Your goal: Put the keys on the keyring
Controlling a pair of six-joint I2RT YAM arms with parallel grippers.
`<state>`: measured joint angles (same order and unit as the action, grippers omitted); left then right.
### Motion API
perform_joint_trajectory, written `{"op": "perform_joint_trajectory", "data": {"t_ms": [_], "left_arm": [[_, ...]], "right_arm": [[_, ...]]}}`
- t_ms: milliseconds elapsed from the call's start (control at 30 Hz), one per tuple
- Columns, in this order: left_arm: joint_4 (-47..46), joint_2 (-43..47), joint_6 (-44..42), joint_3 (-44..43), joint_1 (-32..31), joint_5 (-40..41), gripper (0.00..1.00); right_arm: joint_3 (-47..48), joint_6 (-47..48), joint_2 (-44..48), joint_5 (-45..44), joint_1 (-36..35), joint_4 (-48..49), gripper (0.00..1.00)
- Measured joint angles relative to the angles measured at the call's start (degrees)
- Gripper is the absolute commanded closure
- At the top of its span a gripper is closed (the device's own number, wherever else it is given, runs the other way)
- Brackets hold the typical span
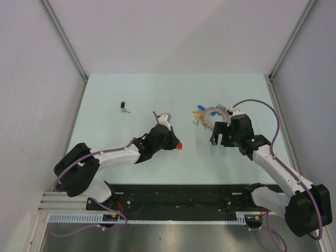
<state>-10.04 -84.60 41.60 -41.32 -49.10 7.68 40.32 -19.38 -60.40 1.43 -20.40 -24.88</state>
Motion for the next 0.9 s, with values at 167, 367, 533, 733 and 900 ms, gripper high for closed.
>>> {"op": "perform_joint_trajectory", "data": {"t_ms": [167, 367, 533, 733, 900], "left_arm": [[-4.02, 0.61, 3.21, 1.18, 0.33, 2.69, 1.00], [-8.68, 0.85, 5.31, 4.63, 0.31, 6.71, 1.00], [-8.09, 0.92, 4.70, 4.94, -0.11, 9.66, 0.99], [-4.81, 1.53, 4.39, 2.84, -5.66, 10.69, 1.00], [-3.85, 3.98, 7.82, 2.49, -8.50, 8.44, 1.00]], "right_arm": [[-0.15, 0.15, 0.33, 0.66, -0.13, 0.31, 0.10], [-0.15, 0.35, 0.42, 1.05, -0.39, 0.39, 0.10], [-0.17, 0.61, 0.74, 1.07, -0.68, 0.44, 0.10], [-0.20, 1.01, 1.07, 1.05, -0.87, 0.55, 0.10], [-0.22, 1.03, 1.84, 1.03, -0.87, 0.55, 0.10]]}}
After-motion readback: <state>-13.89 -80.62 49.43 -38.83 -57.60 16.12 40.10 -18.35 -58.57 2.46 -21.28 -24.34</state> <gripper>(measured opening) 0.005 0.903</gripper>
